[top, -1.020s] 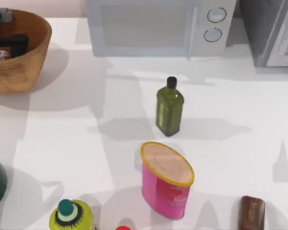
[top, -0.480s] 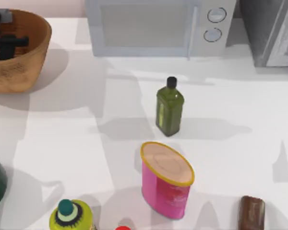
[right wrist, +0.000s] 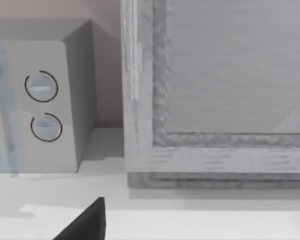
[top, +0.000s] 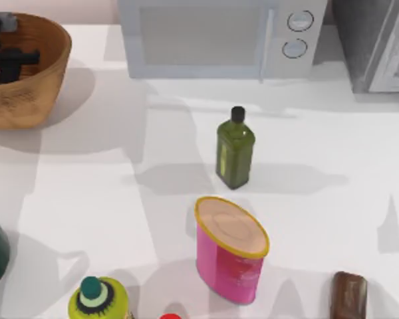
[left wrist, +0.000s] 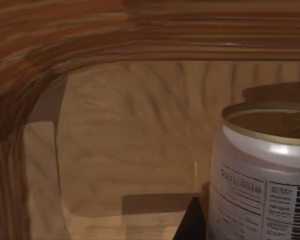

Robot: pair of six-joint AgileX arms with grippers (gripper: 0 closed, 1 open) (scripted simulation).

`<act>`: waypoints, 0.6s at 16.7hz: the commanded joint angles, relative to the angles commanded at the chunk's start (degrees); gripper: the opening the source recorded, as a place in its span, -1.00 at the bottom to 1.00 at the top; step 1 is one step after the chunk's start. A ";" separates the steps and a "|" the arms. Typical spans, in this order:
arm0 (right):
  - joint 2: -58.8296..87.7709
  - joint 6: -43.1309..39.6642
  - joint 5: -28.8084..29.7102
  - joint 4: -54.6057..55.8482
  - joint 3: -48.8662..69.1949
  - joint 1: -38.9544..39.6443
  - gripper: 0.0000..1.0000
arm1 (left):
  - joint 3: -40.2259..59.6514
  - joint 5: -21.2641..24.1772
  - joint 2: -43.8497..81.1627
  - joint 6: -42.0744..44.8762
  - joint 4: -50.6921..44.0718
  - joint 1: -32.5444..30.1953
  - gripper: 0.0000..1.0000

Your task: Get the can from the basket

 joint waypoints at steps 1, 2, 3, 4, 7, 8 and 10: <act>0.00 0.00 0.00 0.00 0.00 0.00 1.00 | 0.00 0.00 0.00 0.00 0.00 0.00 -1.00; 0.00 0.00 0.00 0.00 0.00 0.00 1.00 | -2.13 -0.34 -3.52 -0.57 -0.39 0.09 -1.00; 0.00 0.00 0.00 0.00 0.00 0.00 1.00 | -2.13 -0.34 -3.52 -0.57 -0.39 0.09 -1.00; 0.00 0.00 0.00 0.00 0.00 0.00 1.00 | -2.58 -0.45 -4.08 -0.64 -0.10 0.03 -1.00; 0.00 0.00 0.00 0.00 0.00 0.00 1.00 | -6.47 -1.35 -9.29 -1.29 2.59 -0.50 -1.00; 0.00 0.00 0.00 0.00 0.00 0.00 1.00 | -8.46 -1.80 -12.21 -1.62 4.08 -0.79 -1.00; 0.00 0.00 0.00 0.00 0.00 0.00 1.00 | -13.64 -2.81 -19.88 -2.40 7.92 -1.49 -1.00</act>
